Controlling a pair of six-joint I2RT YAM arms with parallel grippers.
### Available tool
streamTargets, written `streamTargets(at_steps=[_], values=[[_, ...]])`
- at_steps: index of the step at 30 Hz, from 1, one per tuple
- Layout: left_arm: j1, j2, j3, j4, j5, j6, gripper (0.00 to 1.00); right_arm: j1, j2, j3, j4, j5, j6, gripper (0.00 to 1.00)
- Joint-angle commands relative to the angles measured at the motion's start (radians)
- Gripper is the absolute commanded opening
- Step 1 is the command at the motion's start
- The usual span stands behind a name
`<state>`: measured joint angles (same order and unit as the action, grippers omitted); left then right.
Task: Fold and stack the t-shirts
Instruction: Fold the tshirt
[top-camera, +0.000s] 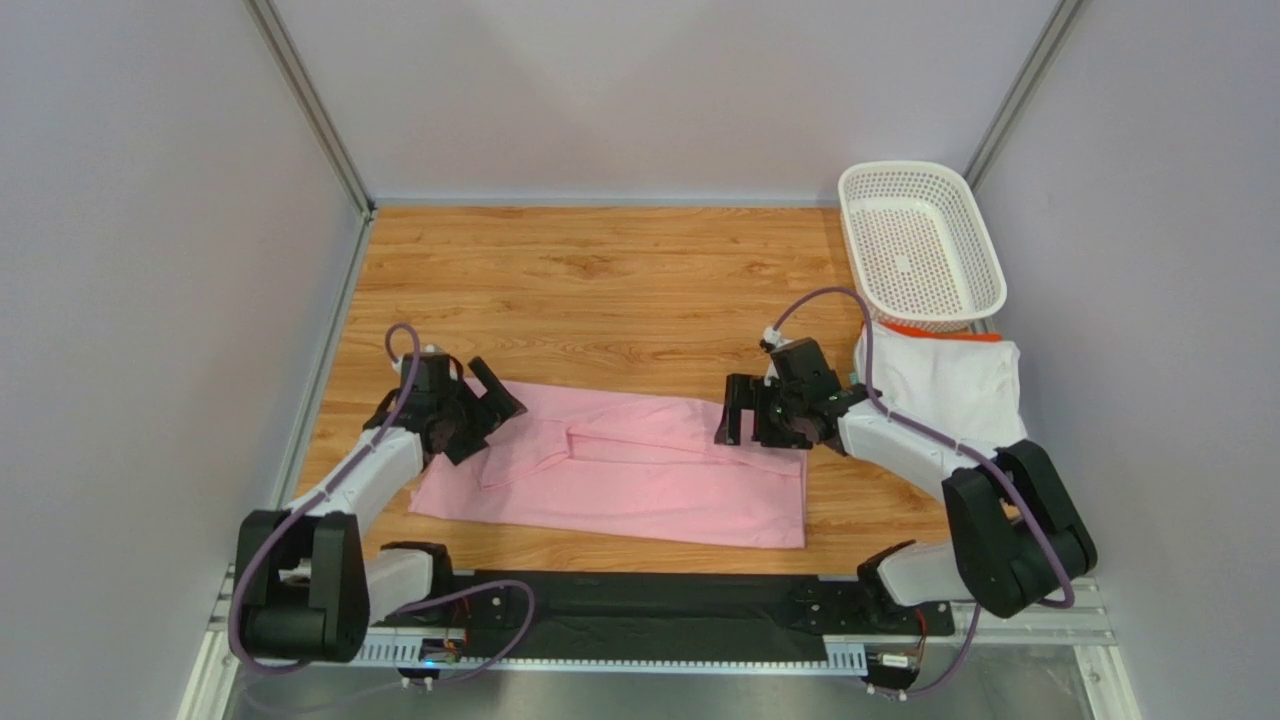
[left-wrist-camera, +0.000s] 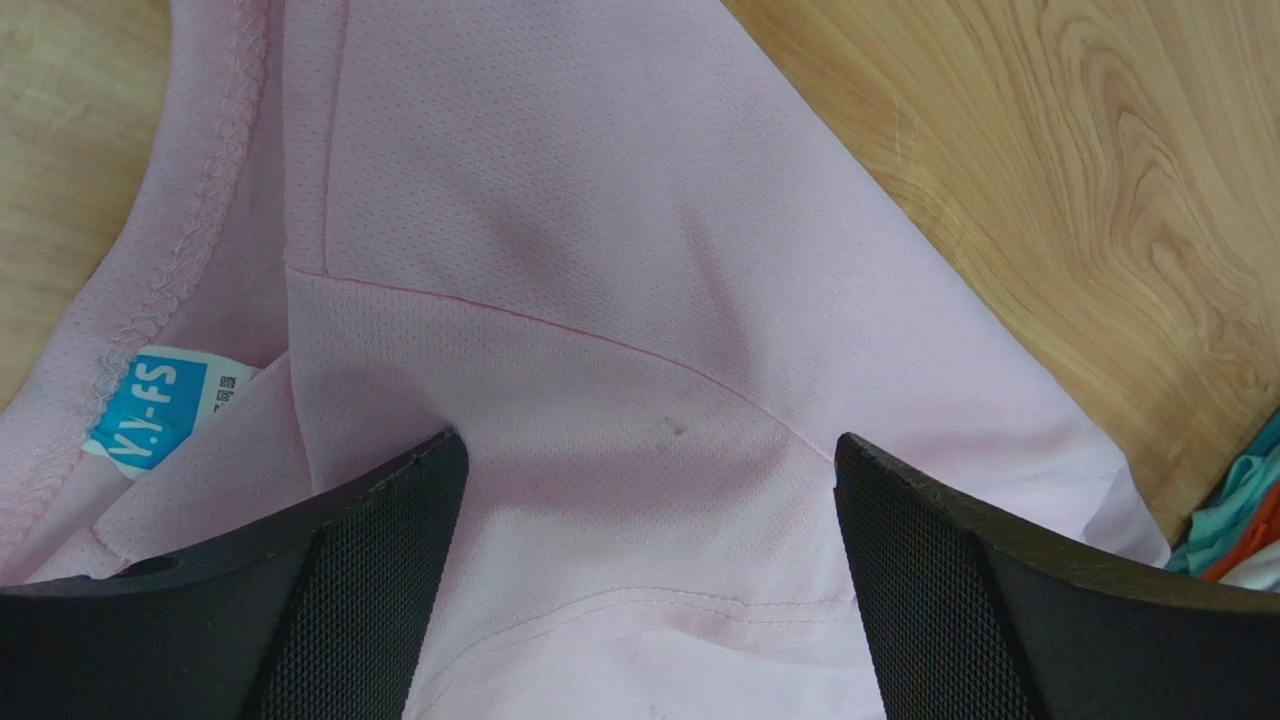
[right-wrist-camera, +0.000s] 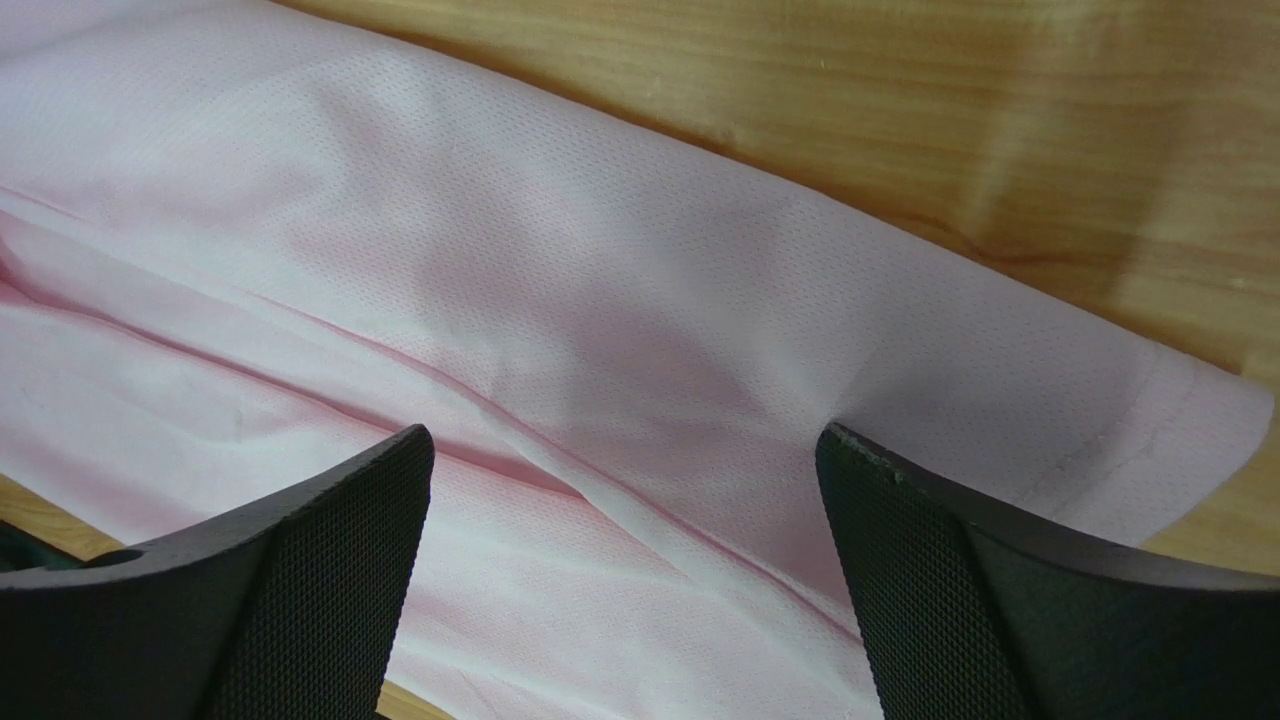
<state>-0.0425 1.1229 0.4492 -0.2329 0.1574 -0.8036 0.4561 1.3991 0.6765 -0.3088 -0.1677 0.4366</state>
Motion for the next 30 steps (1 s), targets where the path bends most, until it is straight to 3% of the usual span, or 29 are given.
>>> streamTargets(at_steps=[1,5,11,16,24,30], values=[[0.007,0.138,0.052,-0.031,-0.032,0.067,1.00,-0.005,-0.067,-0.064,-0.003,-0.022,0.017,1.00],[0.007,0.326,0.233,-0.043,0.028,0.089,1.00,0.004,-0.170,-0.187,0.019,-0.124,0.034,1.00],[-0.010,0.560,0.488,-0.039,0.096,0.132,1.00,0.068,-0.379,-0.320,-0.061,-0.136,0.083,1.00],[-0.138,0.764,0.760,-0.147,0.067,0.159,1.00,0.188,-0.486,-0.417,0.003,-0.180,0.214,1.00],[-0.224,1.064,1.134,-0.244,0.111,0.152,1.00,0.582,-0.486,-0.396,0.011,-0.067,0.356,1.00],[-0.277,1.218,1.411,-0.310,0.143,0.178,1.00,0.789,-0.330,-0.290,0.103,-0.012,0.369,1.00]])
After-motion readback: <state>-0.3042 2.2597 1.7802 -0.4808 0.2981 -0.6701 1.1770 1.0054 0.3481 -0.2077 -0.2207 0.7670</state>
